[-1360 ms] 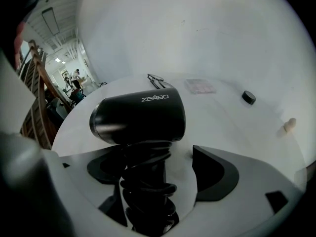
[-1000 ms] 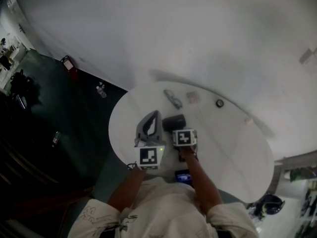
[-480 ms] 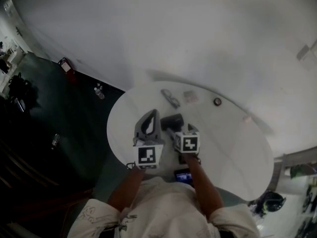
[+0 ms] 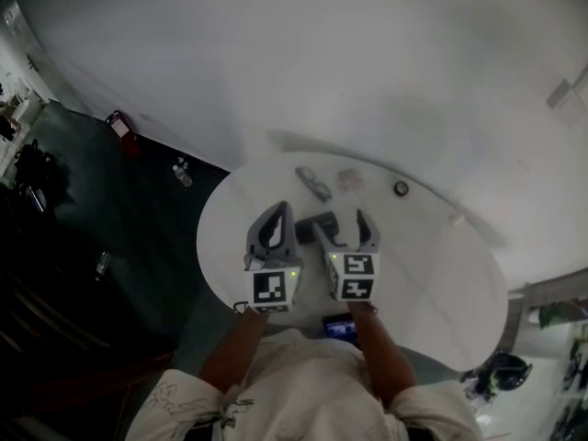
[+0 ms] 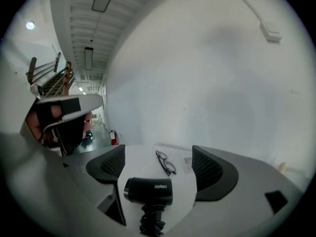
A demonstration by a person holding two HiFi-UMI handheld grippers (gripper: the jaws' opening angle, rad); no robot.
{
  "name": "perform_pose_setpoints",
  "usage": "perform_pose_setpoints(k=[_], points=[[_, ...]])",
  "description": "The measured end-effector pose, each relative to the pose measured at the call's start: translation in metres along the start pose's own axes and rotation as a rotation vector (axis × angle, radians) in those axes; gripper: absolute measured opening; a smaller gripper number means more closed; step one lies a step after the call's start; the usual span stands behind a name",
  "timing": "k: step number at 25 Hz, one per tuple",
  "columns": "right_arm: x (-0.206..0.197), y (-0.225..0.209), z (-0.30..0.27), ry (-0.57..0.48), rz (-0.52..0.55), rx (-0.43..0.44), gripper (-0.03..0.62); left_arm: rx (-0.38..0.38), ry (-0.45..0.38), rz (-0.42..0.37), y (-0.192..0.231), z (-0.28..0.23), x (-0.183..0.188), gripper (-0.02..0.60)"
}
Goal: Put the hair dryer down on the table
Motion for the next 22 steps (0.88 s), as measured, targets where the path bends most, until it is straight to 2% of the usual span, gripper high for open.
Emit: perform_pose_setpoints(k=[5,9,12,22], points=[[0.041,0.003,0.018,-0.201,0.073,-0.039,0.435,-0.002,-0.008,0.010,0.000,-0.001,0.009,-0.005],[0.062,-0.001,0.029,-0.321,0.093,-0.051,0.433,-0.008,-0.028,0.007,-0.001,-0.003,0.016,-0.005],[0.071,-0.004,0.038,-0.375,0.117,-0.059,0.433,-0.002,-0.027,0.027,-0.002,-0.003,0.020,-0.005],[0.094,-0.005,0.062,-0.497,0.139,-0.087,0.433,-0.021,-0.034,0.022,-0.009,-0.002,0.022,-0.005]])
Point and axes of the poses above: the fingertips, and each gripper's own axes: z backward along the fingers, y to its left, x out of its top, the point moved 8 cm from there along z, backward along the fingers, and after that the axes turned 5 degrees about -y, right-handed, at the moved point
